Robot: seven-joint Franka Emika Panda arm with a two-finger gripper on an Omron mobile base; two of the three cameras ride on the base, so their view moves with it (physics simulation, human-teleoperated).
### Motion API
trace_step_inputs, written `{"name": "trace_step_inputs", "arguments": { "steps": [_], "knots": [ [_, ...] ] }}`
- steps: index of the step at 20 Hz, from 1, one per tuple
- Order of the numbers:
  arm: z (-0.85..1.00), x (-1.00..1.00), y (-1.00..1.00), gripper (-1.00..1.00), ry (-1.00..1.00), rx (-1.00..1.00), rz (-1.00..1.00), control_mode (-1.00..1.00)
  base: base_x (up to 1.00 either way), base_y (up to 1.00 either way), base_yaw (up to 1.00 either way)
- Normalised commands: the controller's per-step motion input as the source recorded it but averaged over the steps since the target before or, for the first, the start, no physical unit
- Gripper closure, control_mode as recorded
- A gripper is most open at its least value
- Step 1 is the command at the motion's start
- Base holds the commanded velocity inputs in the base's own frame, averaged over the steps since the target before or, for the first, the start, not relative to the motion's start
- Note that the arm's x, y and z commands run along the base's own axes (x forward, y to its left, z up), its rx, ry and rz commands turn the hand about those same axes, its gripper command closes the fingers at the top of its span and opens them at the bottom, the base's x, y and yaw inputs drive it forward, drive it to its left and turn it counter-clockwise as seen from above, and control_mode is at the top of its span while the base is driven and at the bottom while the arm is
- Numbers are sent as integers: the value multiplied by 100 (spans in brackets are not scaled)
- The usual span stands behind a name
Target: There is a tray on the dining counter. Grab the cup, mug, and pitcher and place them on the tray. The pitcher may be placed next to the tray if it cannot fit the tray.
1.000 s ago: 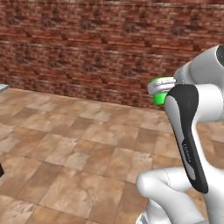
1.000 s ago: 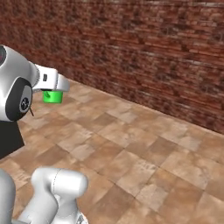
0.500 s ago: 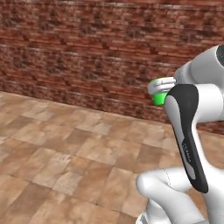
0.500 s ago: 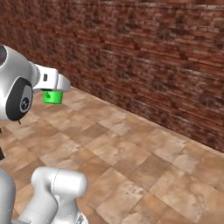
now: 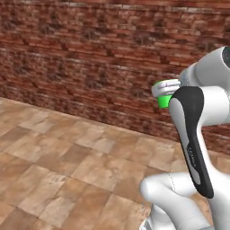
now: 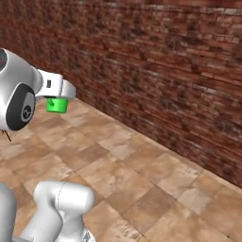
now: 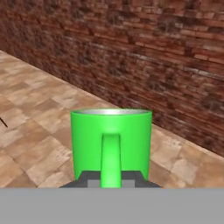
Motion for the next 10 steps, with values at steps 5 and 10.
{"name": "trace_step_inputs", "arguments": {
  "steps": [5, 10],
  "knots": [
    [0, 0, 0, 100, 0, 0, 0, 100, 72, -49, 49],
    [0, 0, 0, 100, 0, 0, 0, 100, 76, -45, 63]
  ]
}}
